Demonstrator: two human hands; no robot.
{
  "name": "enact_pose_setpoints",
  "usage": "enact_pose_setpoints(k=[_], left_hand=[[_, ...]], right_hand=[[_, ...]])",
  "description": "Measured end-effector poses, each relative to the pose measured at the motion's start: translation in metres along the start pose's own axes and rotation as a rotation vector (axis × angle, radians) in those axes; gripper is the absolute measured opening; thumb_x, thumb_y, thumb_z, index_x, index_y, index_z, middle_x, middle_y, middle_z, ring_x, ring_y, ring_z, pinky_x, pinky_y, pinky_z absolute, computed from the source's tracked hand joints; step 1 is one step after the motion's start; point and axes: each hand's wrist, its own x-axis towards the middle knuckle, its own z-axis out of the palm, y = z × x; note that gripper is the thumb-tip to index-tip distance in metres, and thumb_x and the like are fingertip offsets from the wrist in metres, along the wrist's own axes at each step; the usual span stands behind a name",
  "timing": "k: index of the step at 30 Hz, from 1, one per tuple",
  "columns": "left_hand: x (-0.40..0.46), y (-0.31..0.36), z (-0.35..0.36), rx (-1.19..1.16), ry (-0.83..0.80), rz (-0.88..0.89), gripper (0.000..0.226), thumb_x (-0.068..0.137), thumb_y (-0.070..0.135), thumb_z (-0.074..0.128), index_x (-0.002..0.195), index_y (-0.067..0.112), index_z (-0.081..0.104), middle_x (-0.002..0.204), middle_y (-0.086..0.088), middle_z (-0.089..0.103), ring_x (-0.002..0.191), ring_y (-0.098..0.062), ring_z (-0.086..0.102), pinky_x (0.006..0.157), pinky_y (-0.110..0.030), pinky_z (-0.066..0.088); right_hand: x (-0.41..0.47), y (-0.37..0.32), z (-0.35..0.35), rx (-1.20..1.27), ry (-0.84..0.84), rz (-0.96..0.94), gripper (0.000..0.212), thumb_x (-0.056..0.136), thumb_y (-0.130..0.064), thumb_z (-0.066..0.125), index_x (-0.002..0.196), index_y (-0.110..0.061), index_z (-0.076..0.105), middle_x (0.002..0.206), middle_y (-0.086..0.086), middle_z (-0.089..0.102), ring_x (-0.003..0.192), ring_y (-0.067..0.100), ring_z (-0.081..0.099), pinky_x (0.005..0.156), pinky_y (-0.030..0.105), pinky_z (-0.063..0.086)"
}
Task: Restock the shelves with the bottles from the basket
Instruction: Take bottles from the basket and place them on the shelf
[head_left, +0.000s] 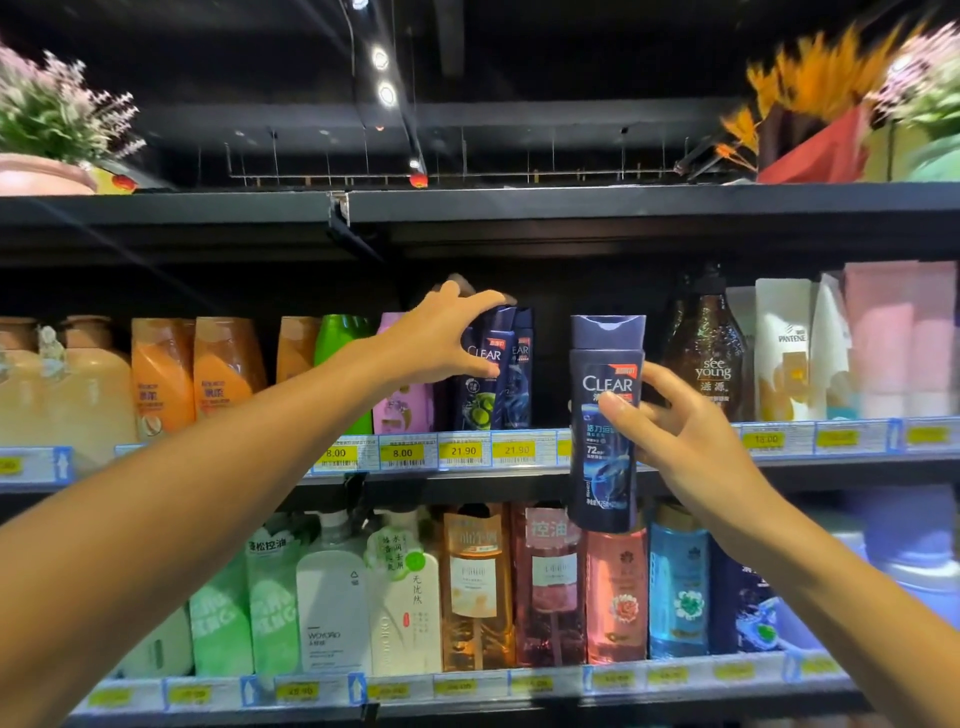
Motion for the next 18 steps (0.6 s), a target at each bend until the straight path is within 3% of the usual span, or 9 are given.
enact_pose_setpoints(k=[2, 6, 13, 18], left_hand=[[-0.002, 0.003, -0.003, 0.172, 0.032, -0.013, 0.084, 0.084, 0.043, 0.078, 0.154, 0.029, 0.033, 0.143, -0.010, 0.035, 0.136, -0.026, 0.033, 0.103, -0.042, 0.046], [-0.003, 0.003, -0.005, 0.413, 0.012, -0.010, 0.087, 0.085, 0.049, 0.075, 0.153, 0.015, 0.034, 0.144, -0.015, 0.040, 0.136, -0.032, 0.037, 0.101, -0.044, 0.047], [-0.003, 0.016, 0.014, 0.446, 0.084, -0.023, 0.092, 0.083, 0.060, 0.072, 0.152, 0.015, 0.030, 0.140, -0.015, 0.043, 0.123, -0.030, 0.049, 0.091, -0.039, 0.050], [-0.003, 0.018, 0.030, 0.507, 0.158, -0.075, 0.092, 0.085, 0.059, 0.070, 0.155, 0.018, 0.027, 0.147, -0.016, 0.037, 0.131, -0.031, 0.042, 0.103, -0.040, 0.044]], right_hand=[[-0.001, 0.000, 0.000, -0.003, 0.003, 0.003, 0.038, 0.098, -0.019, 0.059, 0.136, -0.023, 0.053, 0.108, -0.001, 0.077, 0.098, 0.013, 0.075, 0.069, 0.022, 0.060], [-0.002, 0.002, 0.002, -0.011, -0.001, 0.003, 0.038, 0.098, -0.019, 0.059, 0.135, -0.024, 0.054, 0.109, -0.001, 0.077, 0.099, 0.014, 0.074, 0.071, 0.025, 0.061], [0.000, 0.008, 0.006, 0.022, -0.008, 0.010, 0.038, 0.097, -0.022, 0.059, 0.134, -0.029, 0.052, 0.109, -0.004, 0.077, 0.100, 0.014, 0.074, 0.070, 0.024, 0.060], [-0.001, 0.015, 0.006, 0.019, -0.021, 0.015, 0.041, 0.096, -0.024, 0.059, 0.135, -0.030, 0.051, 0.112, -0.004, 0.076, 0.103, 0.014, 0.073, 0.072, 0.025, 0.061]])
